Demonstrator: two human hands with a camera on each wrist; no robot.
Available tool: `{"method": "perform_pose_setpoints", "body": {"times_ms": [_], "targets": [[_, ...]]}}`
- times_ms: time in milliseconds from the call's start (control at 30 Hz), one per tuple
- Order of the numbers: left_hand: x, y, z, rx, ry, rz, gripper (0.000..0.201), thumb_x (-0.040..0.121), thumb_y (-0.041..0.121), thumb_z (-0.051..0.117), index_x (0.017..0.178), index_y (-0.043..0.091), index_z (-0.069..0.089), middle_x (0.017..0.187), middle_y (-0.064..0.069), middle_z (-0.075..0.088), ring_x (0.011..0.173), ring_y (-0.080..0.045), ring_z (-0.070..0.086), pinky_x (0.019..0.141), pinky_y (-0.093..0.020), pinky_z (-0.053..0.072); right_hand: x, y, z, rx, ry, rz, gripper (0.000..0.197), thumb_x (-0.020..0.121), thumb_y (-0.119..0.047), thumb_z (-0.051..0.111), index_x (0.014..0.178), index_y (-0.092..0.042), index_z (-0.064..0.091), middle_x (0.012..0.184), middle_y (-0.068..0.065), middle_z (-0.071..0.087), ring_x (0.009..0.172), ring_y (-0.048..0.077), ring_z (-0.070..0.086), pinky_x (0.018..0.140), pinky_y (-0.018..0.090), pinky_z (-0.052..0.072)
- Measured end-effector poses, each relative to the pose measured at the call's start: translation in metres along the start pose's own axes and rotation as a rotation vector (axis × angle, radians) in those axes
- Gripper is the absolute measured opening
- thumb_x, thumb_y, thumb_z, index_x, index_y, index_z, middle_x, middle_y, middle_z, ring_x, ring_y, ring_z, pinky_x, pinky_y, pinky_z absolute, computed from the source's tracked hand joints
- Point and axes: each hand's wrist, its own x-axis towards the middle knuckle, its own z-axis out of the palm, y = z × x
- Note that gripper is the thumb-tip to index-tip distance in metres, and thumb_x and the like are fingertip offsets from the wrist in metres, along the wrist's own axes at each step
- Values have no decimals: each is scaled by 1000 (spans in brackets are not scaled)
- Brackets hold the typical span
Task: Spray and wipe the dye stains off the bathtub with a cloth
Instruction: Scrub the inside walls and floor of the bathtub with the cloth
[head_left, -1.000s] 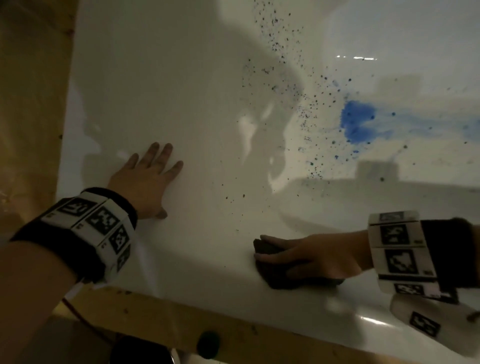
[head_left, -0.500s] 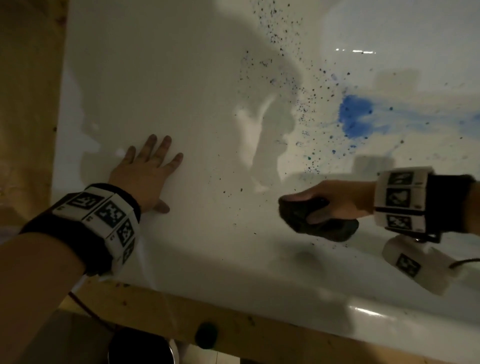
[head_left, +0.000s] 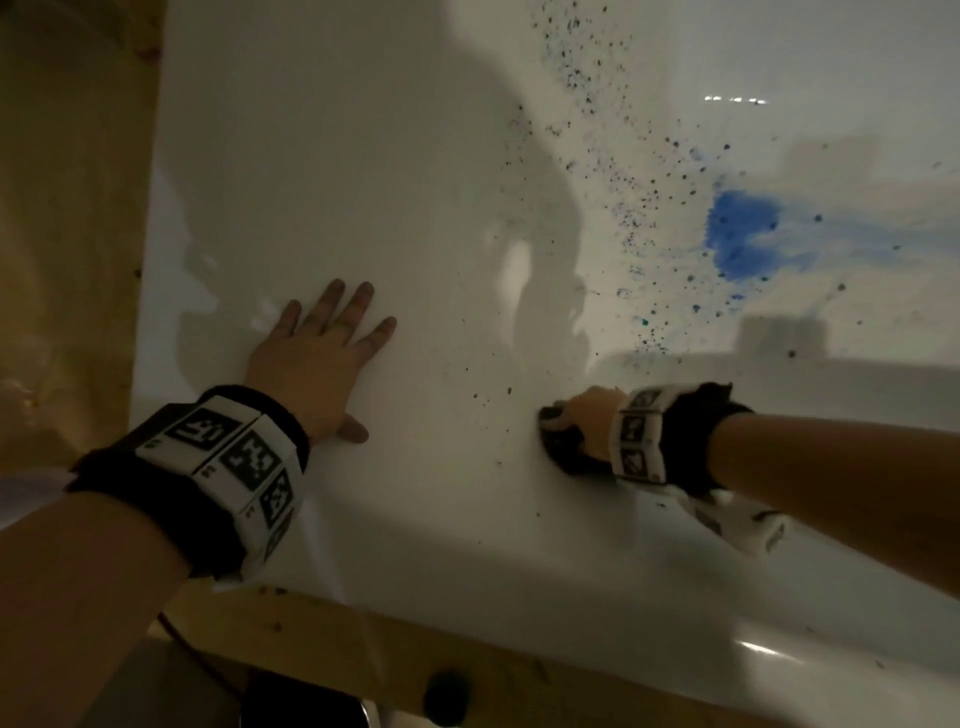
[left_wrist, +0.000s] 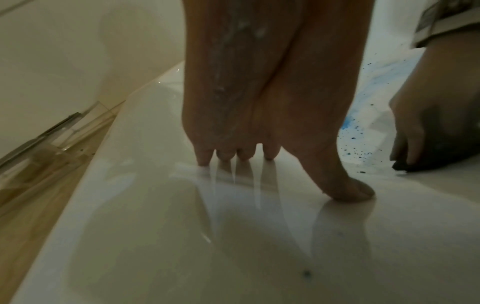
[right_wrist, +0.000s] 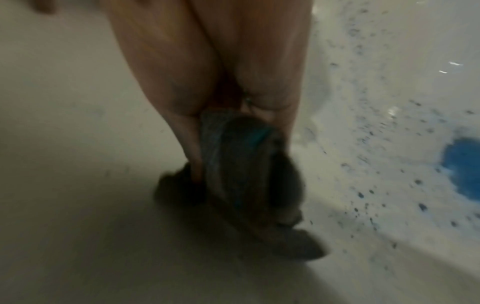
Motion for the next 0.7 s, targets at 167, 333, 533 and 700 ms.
{"method": "perform_pose_setpoints", "body": {"times_ms": [167,333,533,700], "targets": [[2,-4,1,23,28,37,110,77,66,54,144,27,-24,149,-5,-35,141,-24,-24,116,-42,-4,-28,-8,-22,237,77,-60,48,92,-27,54,137,-32,42,132,2,52,116,22,52,102,30,35],[7,-12,-5,-4,105,9,124,69,67,63,146,19,-21,150,-5,-34,142,-21,-22,116,-40,-6,-63,-64,-6,192,7,-398,51,97,-25,45,141,-43,27,154,-9,17,131,18,39,111,25,22],[29,-24,-25,5,131,-42,136,61,71,66,143,18,-28,148,-8,-36,141,-24,-24,115,-44,-7,-17,-70,-19,35,30,-287,51,98,-22,43,144,-37,25,147,6,35,120,26,48,105,28,35],[31,-25,-19,13,130,-24,137,59,75,63,141,18,-32,147,-7,-38,140,-23,-26,114,-44,-10,15,-19,-12,-8,33,-34,52,96,-27,47,144,-30,29,138,10,43,120,29,48,102,28,37]]}}
